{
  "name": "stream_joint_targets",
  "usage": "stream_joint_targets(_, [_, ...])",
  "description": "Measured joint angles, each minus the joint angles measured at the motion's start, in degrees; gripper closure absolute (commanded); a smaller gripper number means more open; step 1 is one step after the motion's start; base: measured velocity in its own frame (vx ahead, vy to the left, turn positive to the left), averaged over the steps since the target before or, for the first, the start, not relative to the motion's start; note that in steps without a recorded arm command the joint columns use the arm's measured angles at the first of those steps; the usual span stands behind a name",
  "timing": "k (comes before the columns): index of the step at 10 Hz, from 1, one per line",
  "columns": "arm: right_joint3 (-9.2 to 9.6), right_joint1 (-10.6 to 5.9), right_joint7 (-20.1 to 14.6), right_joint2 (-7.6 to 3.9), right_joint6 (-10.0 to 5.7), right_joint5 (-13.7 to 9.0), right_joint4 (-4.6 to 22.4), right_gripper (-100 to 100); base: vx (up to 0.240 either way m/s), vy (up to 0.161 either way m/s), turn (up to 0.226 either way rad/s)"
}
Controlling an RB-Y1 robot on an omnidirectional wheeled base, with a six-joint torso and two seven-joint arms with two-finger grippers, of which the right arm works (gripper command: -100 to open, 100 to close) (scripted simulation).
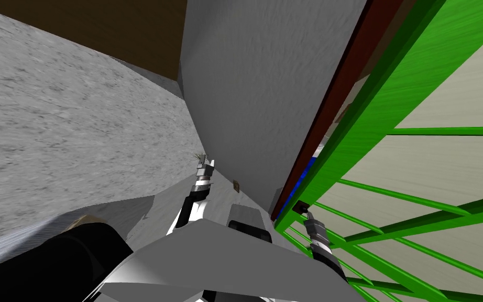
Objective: Pull the door open
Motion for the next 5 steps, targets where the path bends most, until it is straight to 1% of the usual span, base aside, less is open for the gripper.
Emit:
stream_joint_targets(1, [0.11,-0.13,-1.24,-0.15,0.01,-0.70,-0.02,-100,-0.052,-0.008,0.016])
stream_joint_targets(2, [0.31,-0.39,-2.23,-0.12,0.00,-1.16,0.14,-100,-0.056,0.028,0.042])
stream_joint_targets(5, [1.42,-0.71,-6.42,0.37,0.46,-3.00,-0.19,-100,-0.072,0.012,0.024])
